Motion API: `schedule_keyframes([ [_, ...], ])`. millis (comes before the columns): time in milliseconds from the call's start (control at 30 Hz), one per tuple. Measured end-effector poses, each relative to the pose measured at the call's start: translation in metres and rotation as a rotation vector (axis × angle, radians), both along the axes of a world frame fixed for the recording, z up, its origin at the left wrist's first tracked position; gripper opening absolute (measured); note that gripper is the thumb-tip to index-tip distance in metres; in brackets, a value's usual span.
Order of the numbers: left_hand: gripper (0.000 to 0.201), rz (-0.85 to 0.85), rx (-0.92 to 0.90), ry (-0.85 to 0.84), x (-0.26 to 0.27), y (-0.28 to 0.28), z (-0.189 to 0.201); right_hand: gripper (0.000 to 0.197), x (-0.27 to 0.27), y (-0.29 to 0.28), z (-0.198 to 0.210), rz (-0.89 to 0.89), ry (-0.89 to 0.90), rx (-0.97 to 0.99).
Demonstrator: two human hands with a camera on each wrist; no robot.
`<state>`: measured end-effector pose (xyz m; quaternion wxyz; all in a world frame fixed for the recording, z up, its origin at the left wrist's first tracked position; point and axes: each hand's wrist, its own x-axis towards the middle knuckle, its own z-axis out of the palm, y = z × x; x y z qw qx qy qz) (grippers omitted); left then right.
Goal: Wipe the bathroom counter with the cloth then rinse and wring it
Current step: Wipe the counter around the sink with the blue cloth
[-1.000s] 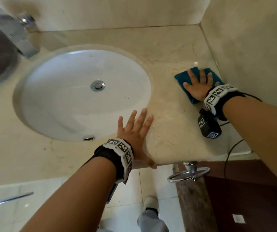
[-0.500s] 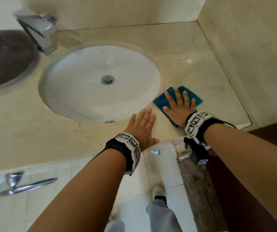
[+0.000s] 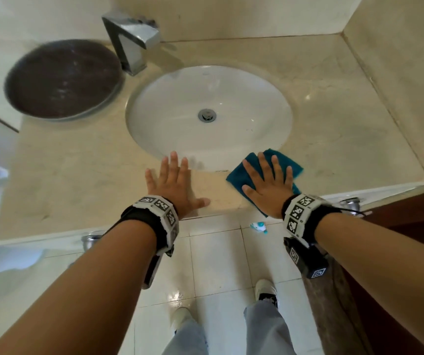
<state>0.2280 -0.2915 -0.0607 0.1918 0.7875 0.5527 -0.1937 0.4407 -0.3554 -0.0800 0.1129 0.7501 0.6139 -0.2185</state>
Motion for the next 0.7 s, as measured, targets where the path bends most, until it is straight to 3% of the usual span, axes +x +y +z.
schedule_keyframes([
  [100, 0.119, 0.080, -0.027, 0.021, -0.031, 0.014, -0.004, 0.063, -0.042, 0.001, 0.001, 0.097, 0.029, 0.016],
  [333, 0.114, -0.007, -0.042, -0.003, -0.056, 0.019, -0.015, 0.061, -0.115, 0.018, -0.004, 0.206, 0.024, 0.088],
  [600, 0.118, -0.064, -0.060, -0.001, -0.061, 0.022, -0.011, 0.050, -0.134, 0.065, 0.008, 0.042, 0.095, 0.022],
  [700, 0.112, -0.065, -0.066, -0.027, -0.063, 0.028, 0.001, 0.041, -0.127, 0.085, 0.017, -0.012, 0.230, -0.028],
])
